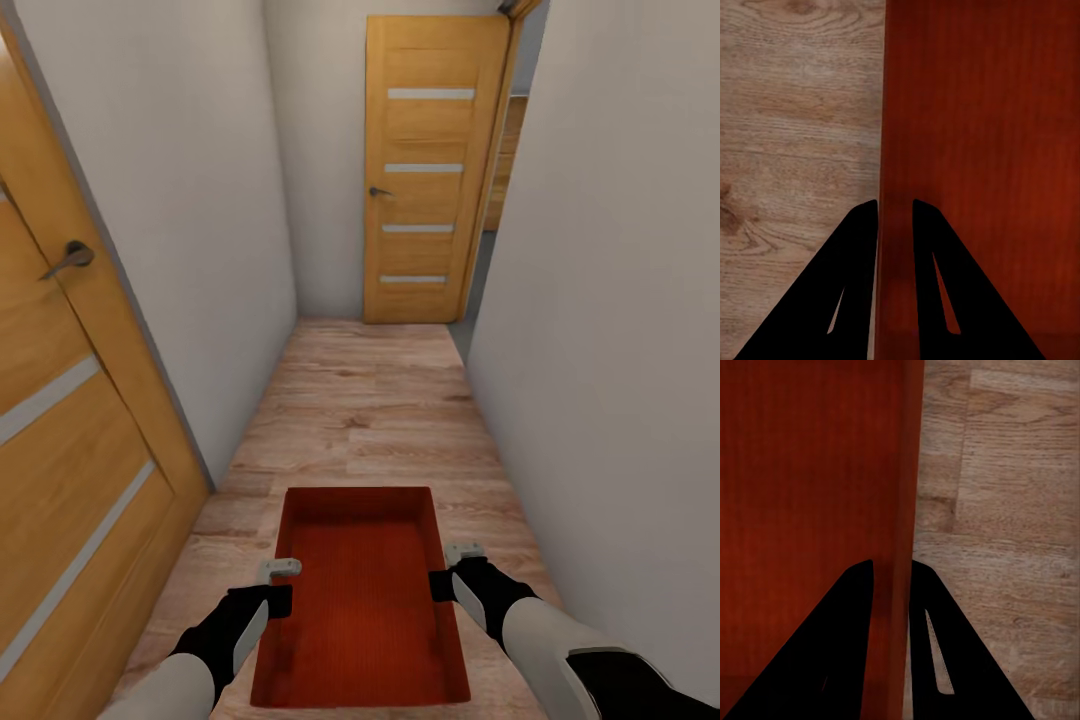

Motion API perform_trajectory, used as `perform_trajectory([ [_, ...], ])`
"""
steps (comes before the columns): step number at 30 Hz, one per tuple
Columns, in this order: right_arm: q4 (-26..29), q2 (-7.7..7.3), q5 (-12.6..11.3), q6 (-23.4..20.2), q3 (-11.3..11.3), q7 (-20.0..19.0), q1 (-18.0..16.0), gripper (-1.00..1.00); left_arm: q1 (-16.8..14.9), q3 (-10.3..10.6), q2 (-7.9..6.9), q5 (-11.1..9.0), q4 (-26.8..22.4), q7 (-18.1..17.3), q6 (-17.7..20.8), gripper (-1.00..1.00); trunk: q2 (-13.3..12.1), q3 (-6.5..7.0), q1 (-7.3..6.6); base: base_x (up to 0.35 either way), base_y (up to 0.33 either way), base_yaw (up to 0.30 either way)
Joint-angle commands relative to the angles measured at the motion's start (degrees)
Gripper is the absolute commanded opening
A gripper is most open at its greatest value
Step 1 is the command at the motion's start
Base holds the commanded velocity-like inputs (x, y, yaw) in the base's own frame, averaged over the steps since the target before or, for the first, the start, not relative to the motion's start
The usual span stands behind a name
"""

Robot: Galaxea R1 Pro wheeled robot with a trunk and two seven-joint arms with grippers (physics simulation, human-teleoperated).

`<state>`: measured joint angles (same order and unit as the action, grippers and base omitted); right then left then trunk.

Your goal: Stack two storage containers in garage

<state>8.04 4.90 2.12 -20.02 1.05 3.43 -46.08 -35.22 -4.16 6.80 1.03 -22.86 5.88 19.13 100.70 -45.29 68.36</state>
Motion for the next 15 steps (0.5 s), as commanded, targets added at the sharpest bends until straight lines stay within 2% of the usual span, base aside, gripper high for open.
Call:
perform_trajectory([
  [1,0.3,0.01,-1.2,-0.3,3.2,-0.1,-0.1,-1.0,0.0,1.1,-0.82,-1.6,0.1,-0.3,1.0,-1.0,0.0,-0.05,0.03,0.345,0.0,0.0],
  [15,0.3,0.02,-1.2,-0.3,3.2,-0.1,-0.1,-1.0,0.0,1.2,-0.83,-1.6,0.1,-0.3,1.0,-1.0,0.0,-0.05,0.03,0.345,0.0,0.0],
])
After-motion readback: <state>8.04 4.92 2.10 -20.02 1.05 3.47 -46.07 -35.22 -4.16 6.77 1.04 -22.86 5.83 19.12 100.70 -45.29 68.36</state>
